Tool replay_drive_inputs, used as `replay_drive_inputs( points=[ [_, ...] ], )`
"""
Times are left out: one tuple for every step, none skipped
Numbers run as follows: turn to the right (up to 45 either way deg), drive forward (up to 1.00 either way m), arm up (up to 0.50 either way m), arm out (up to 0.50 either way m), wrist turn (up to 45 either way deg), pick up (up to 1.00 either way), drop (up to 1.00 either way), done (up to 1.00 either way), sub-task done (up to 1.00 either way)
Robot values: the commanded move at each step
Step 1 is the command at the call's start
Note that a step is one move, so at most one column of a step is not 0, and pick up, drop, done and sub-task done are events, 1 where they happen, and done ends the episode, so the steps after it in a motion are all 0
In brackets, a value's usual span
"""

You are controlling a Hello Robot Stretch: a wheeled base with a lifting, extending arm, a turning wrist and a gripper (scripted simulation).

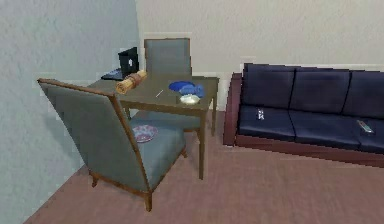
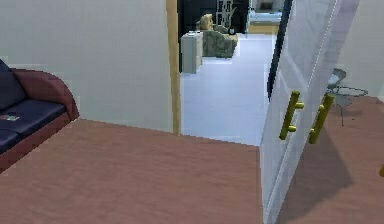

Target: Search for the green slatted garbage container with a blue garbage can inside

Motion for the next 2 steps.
replay_drive_inputs(
  points=[
    [-45.0, 0.0, 0.0, 0.0, 0.0, 0.0, 0.0, 0.0, 0.0],
    [-45.0, 0.0, 0.0, 0.0, 0.0, 0.0, 0.0, 0.0, 0.0]
  ],
)
